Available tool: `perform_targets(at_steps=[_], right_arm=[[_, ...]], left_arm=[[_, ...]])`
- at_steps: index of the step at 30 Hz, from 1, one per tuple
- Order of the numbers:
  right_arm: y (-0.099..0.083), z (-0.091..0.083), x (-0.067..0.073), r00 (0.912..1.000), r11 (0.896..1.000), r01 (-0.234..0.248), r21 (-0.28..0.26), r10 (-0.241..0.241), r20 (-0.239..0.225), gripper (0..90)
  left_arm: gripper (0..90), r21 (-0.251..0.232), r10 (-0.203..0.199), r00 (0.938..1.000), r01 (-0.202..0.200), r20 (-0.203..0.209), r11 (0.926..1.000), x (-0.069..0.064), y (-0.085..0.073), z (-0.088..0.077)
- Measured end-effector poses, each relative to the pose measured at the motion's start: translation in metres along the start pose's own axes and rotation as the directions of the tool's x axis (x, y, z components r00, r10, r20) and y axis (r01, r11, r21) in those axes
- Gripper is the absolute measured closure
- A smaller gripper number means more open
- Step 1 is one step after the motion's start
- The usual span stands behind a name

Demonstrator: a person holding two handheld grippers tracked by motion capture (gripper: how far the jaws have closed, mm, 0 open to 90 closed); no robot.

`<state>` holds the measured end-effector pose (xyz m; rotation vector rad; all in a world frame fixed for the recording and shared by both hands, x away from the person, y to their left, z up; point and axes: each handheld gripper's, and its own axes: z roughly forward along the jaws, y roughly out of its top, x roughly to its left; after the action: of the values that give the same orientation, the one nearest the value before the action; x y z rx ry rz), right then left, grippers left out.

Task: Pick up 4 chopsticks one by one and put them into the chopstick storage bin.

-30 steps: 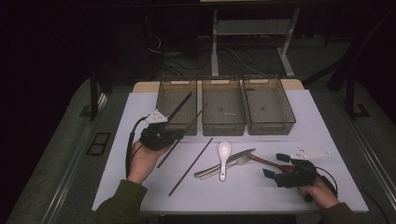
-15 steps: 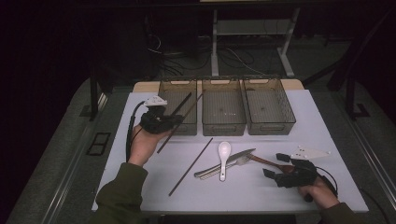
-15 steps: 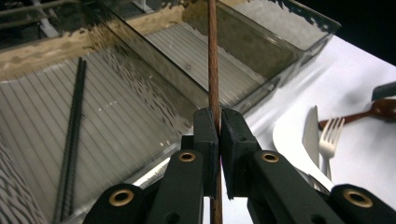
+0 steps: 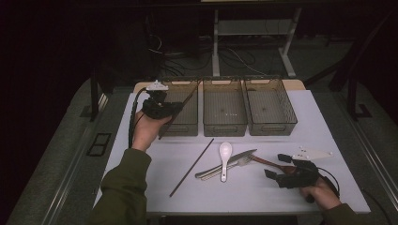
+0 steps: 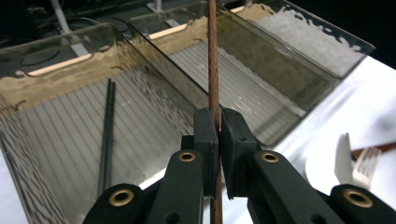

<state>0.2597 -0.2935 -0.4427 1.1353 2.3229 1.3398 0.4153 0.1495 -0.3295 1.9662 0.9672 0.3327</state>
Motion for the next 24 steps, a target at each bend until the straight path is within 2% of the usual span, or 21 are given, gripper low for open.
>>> perform_targets(at_steps=[6,7,12,13,19,24], right_arm=[[0.0,0.0,0.0,1.0,1.0,-0.005,-0.003,0.005,0.0,13.9],[0.0,0.0,0.0,1.0,1.0,-0.004,-0.003,0.004,0.0,13.9],[0.0,0.0,0.0,1.0,1.0,-0.005,-0.003,0.005,0.001,13.9],[0.0,0.0,0.0,1.0,1.0,-0.005,-0.004,0.005,0.0,13.9],[0.0,-0.001,0.0,1.0,1.0,-0.005,-0.003,0.005,-0.003,13.9],[0.0,-0.001,-0.001,1.0,1.0,-0.004,-0.005,0.003,-0.005,13.9]], left_arm=[[84.3,-0.006,-0.007,0.9998,0.007,-0.017,1.0,0.013,0.006,0.008],[84.4,-0.011,-0.019,0.9996,0.019,-0.021,0.9998,0.014,0.007,0.009],[84.3,-0.015,-0.012,0.9991,0.011,-0.04,0.9998,0.022,0.013,0.016],[84.3,-0.011,0.002,0.9991,-0.002,-0.043,0.9999,0.024,0.015,0.016],[84.3,-0.007,0.0,0.9974,-0.001,-0.072,1.0,0.035,0.02,0.024],[84.3,-0.018,-0.003,0.9971,0.001,-0.076,0.9998,0.044,0.024,0.03]])
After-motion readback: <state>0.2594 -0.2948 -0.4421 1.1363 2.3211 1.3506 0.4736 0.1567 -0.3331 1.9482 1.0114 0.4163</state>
